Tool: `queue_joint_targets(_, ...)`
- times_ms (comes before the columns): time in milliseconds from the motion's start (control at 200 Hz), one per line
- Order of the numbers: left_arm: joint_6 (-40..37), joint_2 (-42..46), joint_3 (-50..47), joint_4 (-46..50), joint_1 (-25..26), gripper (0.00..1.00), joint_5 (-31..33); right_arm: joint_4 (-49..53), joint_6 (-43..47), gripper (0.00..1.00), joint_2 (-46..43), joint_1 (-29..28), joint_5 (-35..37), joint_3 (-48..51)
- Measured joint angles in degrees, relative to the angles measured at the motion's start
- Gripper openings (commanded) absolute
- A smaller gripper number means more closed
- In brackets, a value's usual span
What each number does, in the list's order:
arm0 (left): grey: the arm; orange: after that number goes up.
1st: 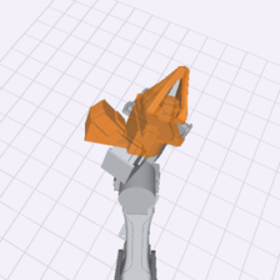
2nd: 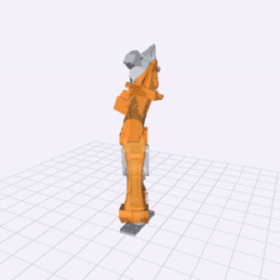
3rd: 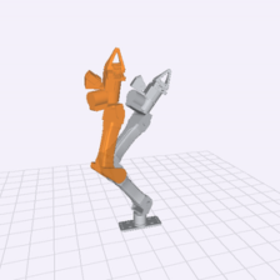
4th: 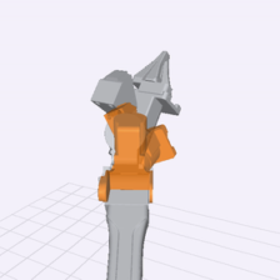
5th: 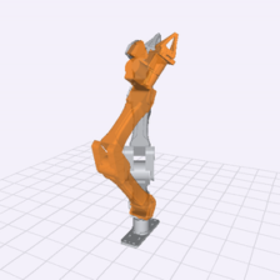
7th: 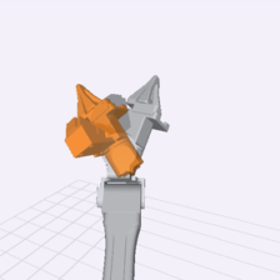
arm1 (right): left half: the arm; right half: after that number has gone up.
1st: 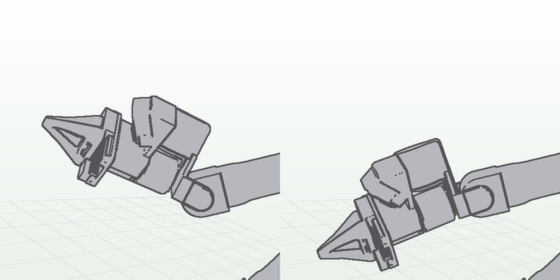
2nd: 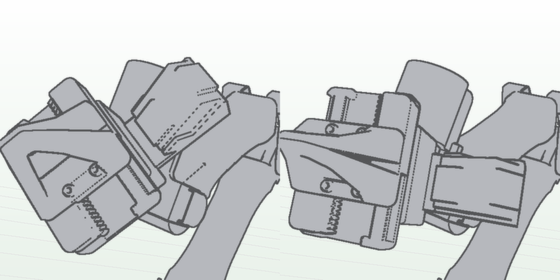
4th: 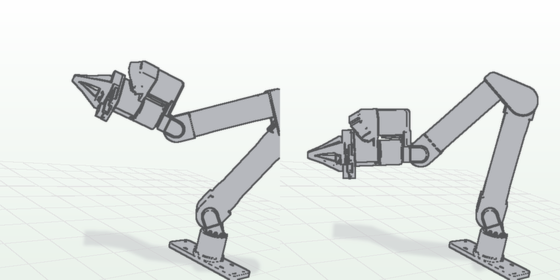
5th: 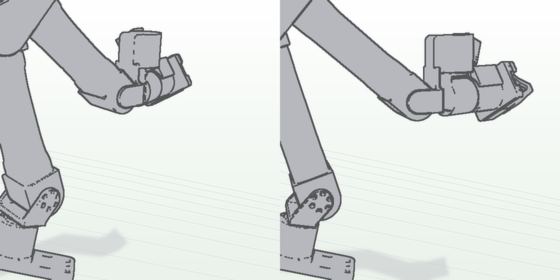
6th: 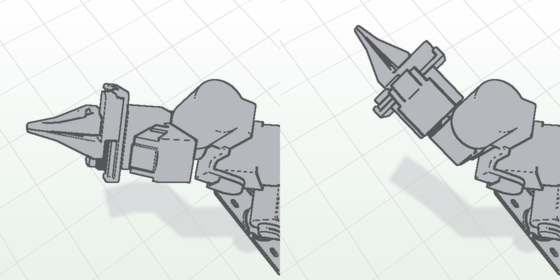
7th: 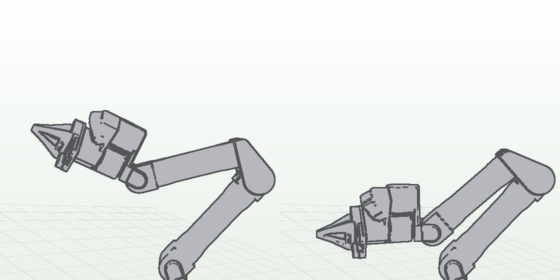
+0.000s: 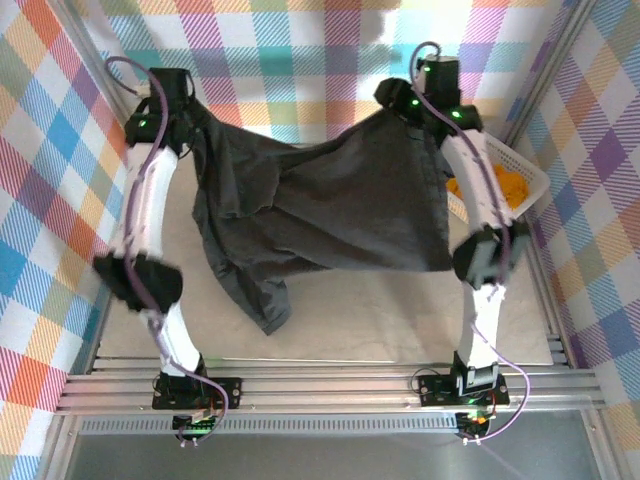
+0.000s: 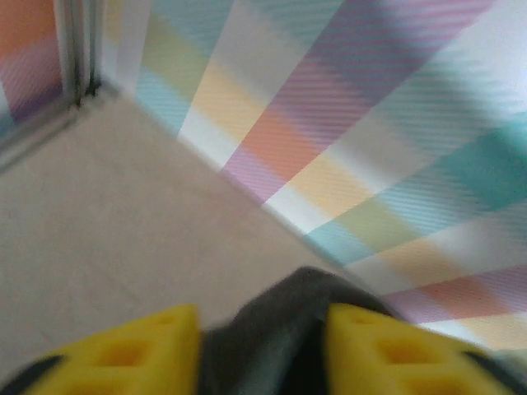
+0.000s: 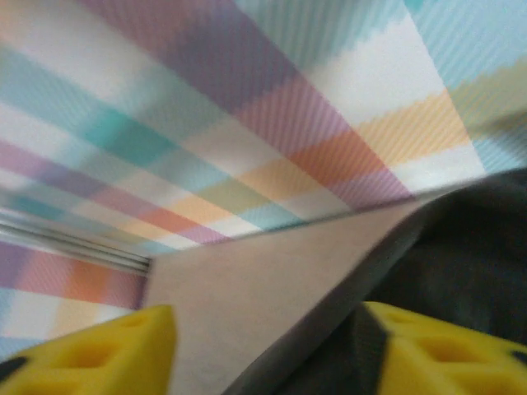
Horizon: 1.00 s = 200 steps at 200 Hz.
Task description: Fold and stack the t-shirts
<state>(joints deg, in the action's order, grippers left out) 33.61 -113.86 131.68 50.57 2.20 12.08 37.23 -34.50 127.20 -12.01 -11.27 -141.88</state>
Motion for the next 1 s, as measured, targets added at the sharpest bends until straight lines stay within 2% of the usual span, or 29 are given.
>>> queue_joint_targets(75,0.00,-7.10,1.07,2.21,-1.20,0.73,-1.62,7.28,1.16,0.67,8.55,0.31,-0.37,-6.29)
queue_joint_targets(160,0.00,-6.21,-7.39,4.17,-1.55,0.74,-1.66,11.91,2.47,0.68,8.50,-0.13,-0.33,-0.26)
queue_joint_targets(295,1.14,6.97,-26.71,5.03,0.42,0.69,-1.77,7.30,3.04,0.66,-8.31,-1.99,-0.24,29.90)
queue_joint_targets(380,2.47,19.15,-39.95,4.11,1.90,0.64,-2.45,4.13,2.80,0.62,-19.43,-3.08,-1.16,43.32)
queue_joint_targets(530,7.39,36.81,-62.86,2.58,4.76,0.56,-5.05,-4.42,1.68,0.61,-35.19,-3.04,-2.34,62.01)
queue_joint_targets(635,10.95,41.44,-76.81,0.94,6.67,0.55,-7.08,-7.98,0.85,0.61,-39.58,-2.95,-2.80,71.91)
queue_joint_targets(690,12.63,42.27,-82.97,0.20,7.87,0.58,-8.20,-9.18,0.68,0.61,-40.68,-2.75,-2.89,76.74)
queue_joint_targets(780,14.25,41.94,-87.58,-0.66,9.42,0.59,-9.79,-9.35,0.44,0.61,-42.56,-2.36,-2.93,83.36)
queue_joint_targets(900,15.08,39.85,-88.28,-4.44,10.25,0.57,-10.56,-9.33,-0.04,0.61,-45.55,-1.84,-2.86,87.58)
queue_joint_targets(965,15.52,37.31,-88.37,-7.50,10.73,0.45,-10.78,-9.27,-0.48,0.61,-46.75,-1.36,-2.58,87.93)
queue_joint_targets(1000,15.80,35.58,-88.37,-9.07,10.97,0.32,-10.99,-9.42,-0.72,0.61,-47.04,-0.83,-2.23,87.93)
